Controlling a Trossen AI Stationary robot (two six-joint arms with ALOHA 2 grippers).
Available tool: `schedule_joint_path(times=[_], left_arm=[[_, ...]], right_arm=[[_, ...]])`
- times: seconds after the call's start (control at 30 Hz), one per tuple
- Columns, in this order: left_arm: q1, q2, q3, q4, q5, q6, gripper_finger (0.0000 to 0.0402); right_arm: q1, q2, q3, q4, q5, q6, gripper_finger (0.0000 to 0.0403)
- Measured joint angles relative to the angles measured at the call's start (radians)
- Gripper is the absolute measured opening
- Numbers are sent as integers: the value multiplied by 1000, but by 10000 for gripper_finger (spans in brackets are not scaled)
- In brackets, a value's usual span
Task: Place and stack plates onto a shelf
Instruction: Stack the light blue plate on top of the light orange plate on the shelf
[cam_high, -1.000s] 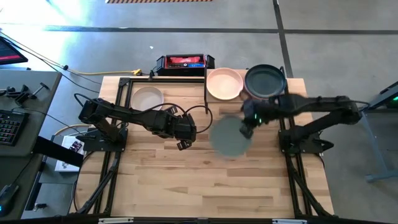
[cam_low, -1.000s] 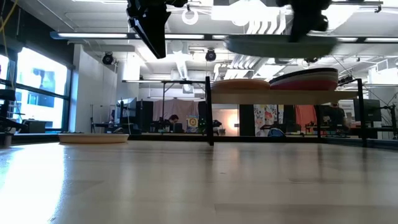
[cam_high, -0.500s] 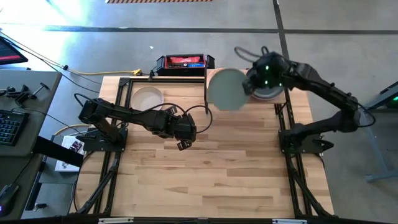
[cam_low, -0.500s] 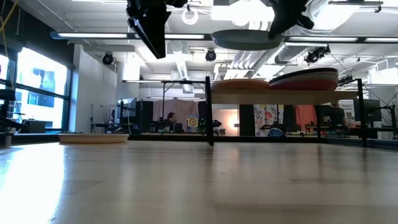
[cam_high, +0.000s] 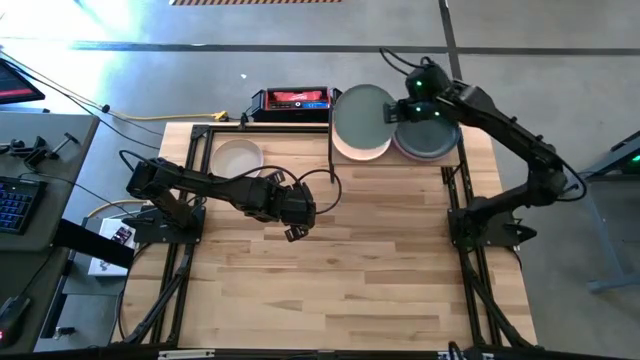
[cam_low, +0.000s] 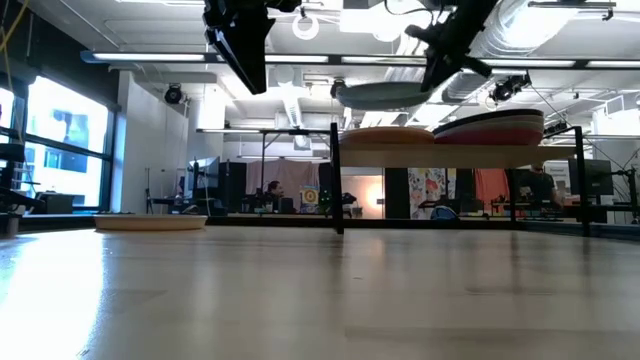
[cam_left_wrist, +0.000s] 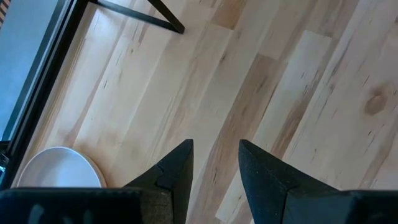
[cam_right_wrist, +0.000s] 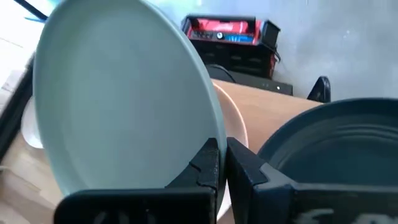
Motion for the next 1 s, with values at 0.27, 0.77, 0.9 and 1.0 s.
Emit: schedule_joint_path(times=[0.27, 0.77, 0.9, 1.0], left_arm=[[0, 0, 0, 0, 0, 0, 115], [0, 0, 0, 0, 0, 0, 115], [0, 0, 0, 0, 0, 0, 115], [0, 0, 0, 0, 0, 0, 115]], right_arm=[[-5, 61, 0, -28, -18, -5, 0], [-18, 117, 0, -42, -55, -27, 0], [-18, 117, 0, -42, -51, -27, 0], [-18, 117, 0, -42, -51, -28, 0]])
